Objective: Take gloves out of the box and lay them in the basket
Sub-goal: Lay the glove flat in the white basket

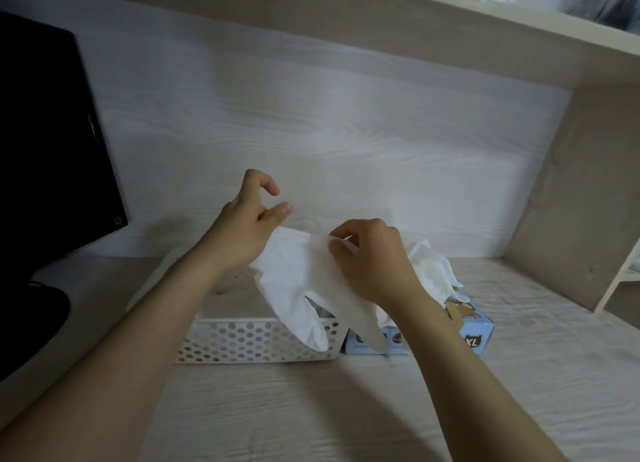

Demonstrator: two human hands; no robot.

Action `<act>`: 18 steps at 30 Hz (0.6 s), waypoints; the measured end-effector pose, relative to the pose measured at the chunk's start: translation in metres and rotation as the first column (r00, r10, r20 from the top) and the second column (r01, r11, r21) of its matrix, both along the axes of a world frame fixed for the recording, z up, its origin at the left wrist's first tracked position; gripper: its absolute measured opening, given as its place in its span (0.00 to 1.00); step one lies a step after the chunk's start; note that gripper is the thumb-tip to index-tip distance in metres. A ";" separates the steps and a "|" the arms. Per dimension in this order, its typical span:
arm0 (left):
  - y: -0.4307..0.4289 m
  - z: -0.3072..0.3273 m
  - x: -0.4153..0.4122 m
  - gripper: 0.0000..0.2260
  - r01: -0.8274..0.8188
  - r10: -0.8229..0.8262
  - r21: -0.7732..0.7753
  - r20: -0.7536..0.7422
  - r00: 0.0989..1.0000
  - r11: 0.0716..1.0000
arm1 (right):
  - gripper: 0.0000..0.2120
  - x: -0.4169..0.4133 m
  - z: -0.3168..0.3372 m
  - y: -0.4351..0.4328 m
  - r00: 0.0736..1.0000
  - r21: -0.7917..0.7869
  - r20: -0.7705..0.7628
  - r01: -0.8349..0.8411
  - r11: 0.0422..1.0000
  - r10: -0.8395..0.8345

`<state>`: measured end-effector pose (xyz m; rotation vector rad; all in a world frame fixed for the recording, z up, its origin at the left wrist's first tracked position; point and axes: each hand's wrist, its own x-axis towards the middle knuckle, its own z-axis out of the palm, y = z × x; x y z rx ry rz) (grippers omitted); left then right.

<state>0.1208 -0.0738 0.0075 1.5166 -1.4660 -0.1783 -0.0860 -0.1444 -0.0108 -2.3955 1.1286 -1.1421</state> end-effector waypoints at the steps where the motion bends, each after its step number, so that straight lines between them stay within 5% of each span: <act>1: 0.002 0.001 0.005 0.10 0.053 -0.054 0.036 0.029 0.998 0.998 | 0.08 0.004 0.001 -0.003 1.000 0.013 -0.026 0.000 1.000 0.000; 5: 0.004 -0.001 0.028 0.05 0.063 -0.087 0.155 0.154 0.984 0.986 | 0.08 0.023 0.002 -0.011 0.993 0.047 -0.116 -0.001 0.999 0.006; 12: 0.009 -0.003 0.061 0.20 -0.029 -0.082 0.540 0.181 0.980 0.841 | 0.06 0.052 0.000 -0.020 0.949 0.126 -0.300 -0.065 0.990 0.100; 17: 0.019 -0.004 0.059 0.03 -0.028 -0.096 0.680 0.144 0.985 0.733 | 0.07 0.072 -0.006 -0.025 0.898 0.122 -0.412 -0.112 0.986 0.153; 18: 0.022 -0.005 0.059 0.08 -0.069 -0.101 0.695 0.201 0.974 0.715 | 0.08 0.077 -0.008 -0.027 0.880 0.128 -0.446 -0.121 0.984 0.166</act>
